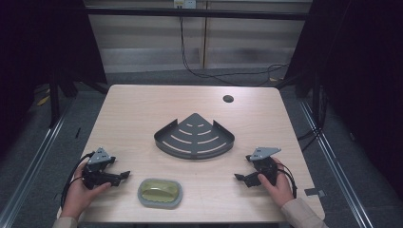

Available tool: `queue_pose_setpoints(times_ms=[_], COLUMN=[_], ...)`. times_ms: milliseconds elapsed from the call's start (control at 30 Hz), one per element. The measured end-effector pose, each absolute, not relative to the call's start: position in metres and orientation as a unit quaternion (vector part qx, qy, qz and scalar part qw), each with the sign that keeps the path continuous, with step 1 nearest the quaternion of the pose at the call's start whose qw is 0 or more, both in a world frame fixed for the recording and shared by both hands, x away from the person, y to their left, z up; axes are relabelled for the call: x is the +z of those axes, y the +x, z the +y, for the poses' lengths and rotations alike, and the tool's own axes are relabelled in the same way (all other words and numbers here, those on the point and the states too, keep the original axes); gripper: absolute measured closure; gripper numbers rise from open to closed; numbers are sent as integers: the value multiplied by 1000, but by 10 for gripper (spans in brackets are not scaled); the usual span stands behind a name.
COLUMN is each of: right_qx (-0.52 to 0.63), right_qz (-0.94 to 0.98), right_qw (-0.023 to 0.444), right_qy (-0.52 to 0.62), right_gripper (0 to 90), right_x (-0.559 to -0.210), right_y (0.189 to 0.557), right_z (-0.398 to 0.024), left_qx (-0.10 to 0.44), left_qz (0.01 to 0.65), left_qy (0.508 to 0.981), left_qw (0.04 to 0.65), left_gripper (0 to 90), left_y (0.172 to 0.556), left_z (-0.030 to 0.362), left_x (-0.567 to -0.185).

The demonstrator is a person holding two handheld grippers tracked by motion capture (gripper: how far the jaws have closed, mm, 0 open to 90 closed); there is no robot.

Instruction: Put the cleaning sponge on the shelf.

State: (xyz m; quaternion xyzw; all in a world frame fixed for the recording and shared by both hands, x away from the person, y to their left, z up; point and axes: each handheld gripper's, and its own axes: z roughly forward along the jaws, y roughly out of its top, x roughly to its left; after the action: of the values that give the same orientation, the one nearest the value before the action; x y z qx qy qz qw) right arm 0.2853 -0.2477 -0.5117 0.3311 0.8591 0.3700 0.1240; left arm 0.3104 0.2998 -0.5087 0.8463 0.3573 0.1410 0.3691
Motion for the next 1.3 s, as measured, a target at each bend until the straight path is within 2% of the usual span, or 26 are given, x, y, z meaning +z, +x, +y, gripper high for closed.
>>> queue_pose_setpoints(times_ms=[267, 533, 800, 1300], right_qx=[370, 370, 370, 370], right_qz=[859, 859, 859, 859], right_qw=[124, 123, 123, 123], right_qy=[331, 331, 331, 331], right_gripper=[108, 107, 108, 107], right_x=[-512, -512, -512, -512], right_y=[285, 285, 286, 285], right_z=[-248, -248, -248, -248], left_qx=[115, 92, 69, 41], left_qz=[361, 299, 244, 205], left_qy=[872, 910, 941, 958], left_qw=[312, 274, 223, 194], left_gripper=[199, 212, 219, 227], left_y=[314, 311, 312, 313], left_z=[292, 271, 248, 220], left_x=[-494, -457, -437, -418])
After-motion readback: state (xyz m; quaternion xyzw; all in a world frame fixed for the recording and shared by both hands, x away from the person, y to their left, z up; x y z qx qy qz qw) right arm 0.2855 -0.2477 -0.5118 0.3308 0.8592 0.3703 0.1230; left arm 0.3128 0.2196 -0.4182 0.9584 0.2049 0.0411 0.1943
